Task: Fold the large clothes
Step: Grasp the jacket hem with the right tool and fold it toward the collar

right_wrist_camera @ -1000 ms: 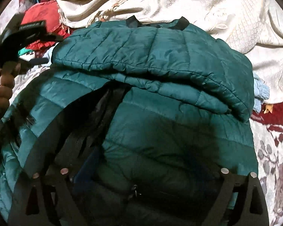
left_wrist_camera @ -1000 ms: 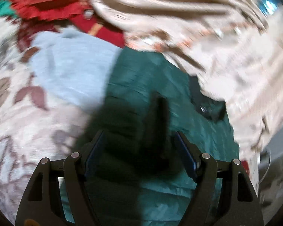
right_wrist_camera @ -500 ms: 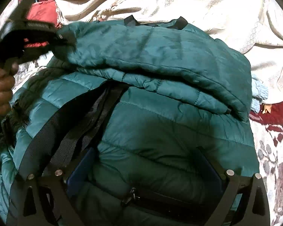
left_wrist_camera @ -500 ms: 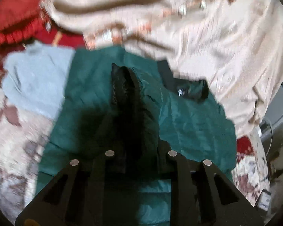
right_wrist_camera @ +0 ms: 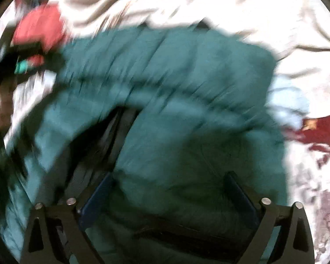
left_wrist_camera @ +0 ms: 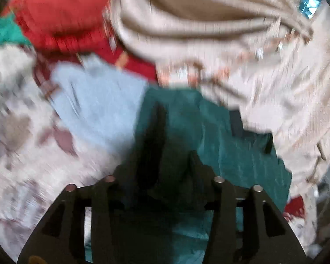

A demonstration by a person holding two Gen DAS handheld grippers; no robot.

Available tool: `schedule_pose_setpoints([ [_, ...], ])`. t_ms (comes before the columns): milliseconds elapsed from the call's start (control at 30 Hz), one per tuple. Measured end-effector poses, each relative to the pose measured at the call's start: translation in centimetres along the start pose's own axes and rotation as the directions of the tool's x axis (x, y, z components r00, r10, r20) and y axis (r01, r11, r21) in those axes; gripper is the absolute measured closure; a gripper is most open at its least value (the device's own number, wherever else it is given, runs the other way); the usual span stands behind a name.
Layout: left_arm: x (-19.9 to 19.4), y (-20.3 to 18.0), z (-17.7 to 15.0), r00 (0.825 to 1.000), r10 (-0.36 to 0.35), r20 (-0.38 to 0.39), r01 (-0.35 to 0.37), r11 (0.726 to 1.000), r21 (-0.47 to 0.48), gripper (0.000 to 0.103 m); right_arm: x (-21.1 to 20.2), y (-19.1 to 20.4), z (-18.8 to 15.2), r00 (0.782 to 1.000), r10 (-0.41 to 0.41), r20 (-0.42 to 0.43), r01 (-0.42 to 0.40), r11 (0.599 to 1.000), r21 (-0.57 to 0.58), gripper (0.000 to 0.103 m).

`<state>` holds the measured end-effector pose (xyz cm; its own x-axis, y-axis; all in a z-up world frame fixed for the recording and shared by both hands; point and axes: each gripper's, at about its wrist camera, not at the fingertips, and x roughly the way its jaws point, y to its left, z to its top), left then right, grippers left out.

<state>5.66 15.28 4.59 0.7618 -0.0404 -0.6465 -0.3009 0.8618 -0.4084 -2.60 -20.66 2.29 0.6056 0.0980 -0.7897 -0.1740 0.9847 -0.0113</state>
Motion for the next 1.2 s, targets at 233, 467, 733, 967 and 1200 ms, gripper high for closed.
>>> schedule_pose_setpoints([
  [233, -3.0, -3.5, 0.2, 0.978, -0.054, 0.201, 0.02, 0.986, 0.167, 0.039, -0.5, -5.8, 6.0, 0.98, 0.051, 0.192, -0.07, 0.993, 0.093, 0.07],
  [467, 7.2, -4.0, -2.6, 0.981, 0.087, -0.172, -0.054, 0.981, 0.186, 0.037, 8.7, -6.4, 6.5, 0.998, -0.035, -0.052, 0.038, 0.997, 0.068, 0.07],
  [733, 5.4, -7.0, -2.7, 0.982, 0.186, -0.025, -0.169, 0.932, 0.32, 0.036, 5.2, -7.0, 10.8, 0.994, -0.03, 0.104, 0.008, 0.98, 0.2, 0.07],
  [967, 9.1, -5.4, -2.2, 0.966, 0.201, -0.164, -0.152, 0.951, 0.269, 0.023, 12.0, -9.8, 11.6, 0.999, -0.032, 0.04, 0.02, 0.962, 0.271, 0.07],
  [1200, 9.1, -5.1, -2.0, 0.965, 0.196, -0.173, -0.15, 0.956, 0.251, 0.021, 12.5, -9.2, 11.9, 0.999, -0.02, 0.035, 0.011, 0.972, 0.236, 0.069],
])
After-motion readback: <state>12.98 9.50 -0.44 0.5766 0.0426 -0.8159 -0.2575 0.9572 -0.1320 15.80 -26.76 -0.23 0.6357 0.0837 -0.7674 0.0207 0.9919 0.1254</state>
